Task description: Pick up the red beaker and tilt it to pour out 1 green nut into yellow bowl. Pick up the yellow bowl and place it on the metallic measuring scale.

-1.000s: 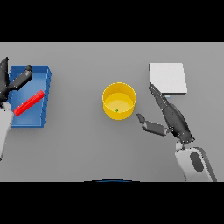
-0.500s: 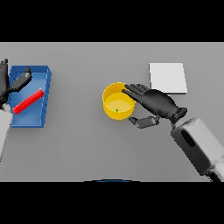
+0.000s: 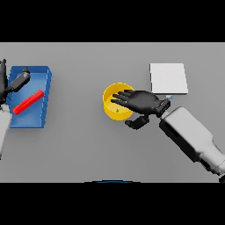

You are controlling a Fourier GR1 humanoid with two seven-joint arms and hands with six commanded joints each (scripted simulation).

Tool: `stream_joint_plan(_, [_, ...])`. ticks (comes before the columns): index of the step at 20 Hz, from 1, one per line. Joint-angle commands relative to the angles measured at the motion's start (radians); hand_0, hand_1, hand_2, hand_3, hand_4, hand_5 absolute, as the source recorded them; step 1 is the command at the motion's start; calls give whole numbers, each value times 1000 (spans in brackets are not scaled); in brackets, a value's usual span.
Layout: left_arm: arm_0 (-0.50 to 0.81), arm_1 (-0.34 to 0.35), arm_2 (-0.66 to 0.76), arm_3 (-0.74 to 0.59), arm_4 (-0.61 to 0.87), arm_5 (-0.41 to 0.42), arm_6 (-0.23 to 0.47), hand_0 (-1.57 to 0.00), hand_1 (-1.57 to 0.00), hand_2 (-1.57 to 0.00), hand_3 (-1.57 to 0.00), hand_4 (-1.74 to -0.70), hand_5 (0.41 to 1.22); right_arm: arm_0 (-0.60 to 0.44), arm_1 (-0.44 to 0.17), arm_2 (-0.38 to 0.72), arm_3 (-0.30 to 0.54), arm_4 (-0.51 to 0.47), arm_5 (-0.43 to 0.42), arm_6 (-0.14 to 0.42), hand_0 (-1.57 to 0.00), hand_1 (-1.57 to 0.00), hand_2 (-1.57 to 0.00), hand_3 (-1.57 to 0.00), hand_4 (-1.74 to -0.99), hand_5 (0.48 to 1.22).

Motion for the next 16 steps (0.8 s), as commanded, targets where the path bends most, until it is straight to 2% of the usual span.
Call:
stream_joint_plan(1, [-7, 2, 1, 4, -3, 3, 3, 1, 1, 1, 1, -741, 698, -24, 7, 1, 22, -3, 13, -5, 1, 1, 1, 1, -1231, 725])
stream_joint_plan(2, [-3, 5, 1, -4, -2, 0, -5, 1, 1, 1, 1, -738, 698, -29, 10, 13, 22, 1, 22, -14, 1, 1, 1, 1, -1238, 727])
stream_joint_plan(5, [4, 4, 1, -11, -1, 3, -10, 1, 1, 1, 1, -743, 699, -67, 34, 44, 66, 28, 38, 5, 1, 1, 1, 1, -1255, 733])
stream_joint_plan(10, [19, 21, 15, -11, 9, -2, -23, 1, 1, 1, 1, -744, 699, -116, 57, 68, 149, 41, 56, -12, 1, 1, 1, 1, -1263, 739])
stream_joint_plan(16, [1, 17, 14, 20, 9, -6, -26, 1, 1, 1, 1, -745, 699, -129, 90, 68, 208, 29, 100, 24, 1, 1, -23, -72, -1289, 758])
